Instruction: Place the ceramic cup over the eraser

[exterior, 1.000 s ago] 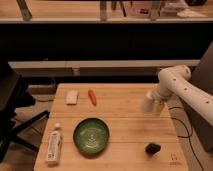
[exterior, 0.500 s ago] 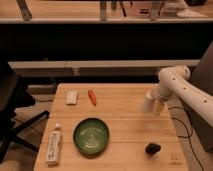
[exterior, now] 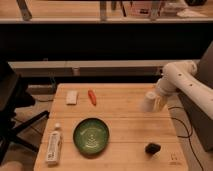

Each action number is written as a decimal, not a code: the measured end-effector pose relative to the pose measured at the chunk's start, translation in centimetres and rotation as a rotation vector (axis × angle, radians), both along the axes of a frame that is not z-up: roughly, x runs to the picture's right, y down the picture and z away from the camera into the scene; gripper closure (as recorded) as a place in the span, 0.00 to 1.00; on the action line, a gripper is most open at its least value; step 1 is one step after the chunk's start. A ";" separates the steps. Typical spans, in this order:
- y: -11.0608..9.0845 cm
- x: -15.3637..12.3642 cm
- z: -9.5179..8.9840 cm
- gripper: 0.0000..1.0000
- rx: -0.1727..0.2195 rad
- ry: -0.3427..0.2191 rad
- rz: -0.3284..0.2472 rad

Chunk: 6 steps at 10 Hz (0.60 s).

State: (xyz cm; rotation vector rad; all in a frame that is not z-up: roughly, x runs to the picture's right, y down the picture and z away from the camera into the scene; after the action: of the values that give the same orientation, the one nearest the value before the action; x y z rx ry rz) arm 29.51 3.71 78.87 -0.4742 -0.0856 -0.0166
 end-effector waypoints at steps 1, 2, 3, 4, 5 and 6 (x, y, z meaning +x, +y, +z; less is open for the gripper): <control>-0.4 0.2 0.1 0.20 0.006 -0.009 -0.006; -0.7 0.5 0.8 0.20 -0.004 -0.022 -0.009; -0.8 0.6 1.9 0.20 -0.011 -0.034 -0.010; -0.5 0.6 2.9 0.20 -0.025 -0.040 -0.013; -0.3 0.6 4.3 0.20 -0.036 -0.046 -0.018; 0.1 0.6 5.5 0.20 -0.058 -0.051 -0.022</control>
State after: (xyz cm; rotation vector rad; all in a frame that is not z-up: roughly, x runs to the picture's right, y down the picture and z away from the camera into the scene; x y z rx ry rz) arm 30.09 3.80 84.37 -0.5325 -0.1310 -0.0480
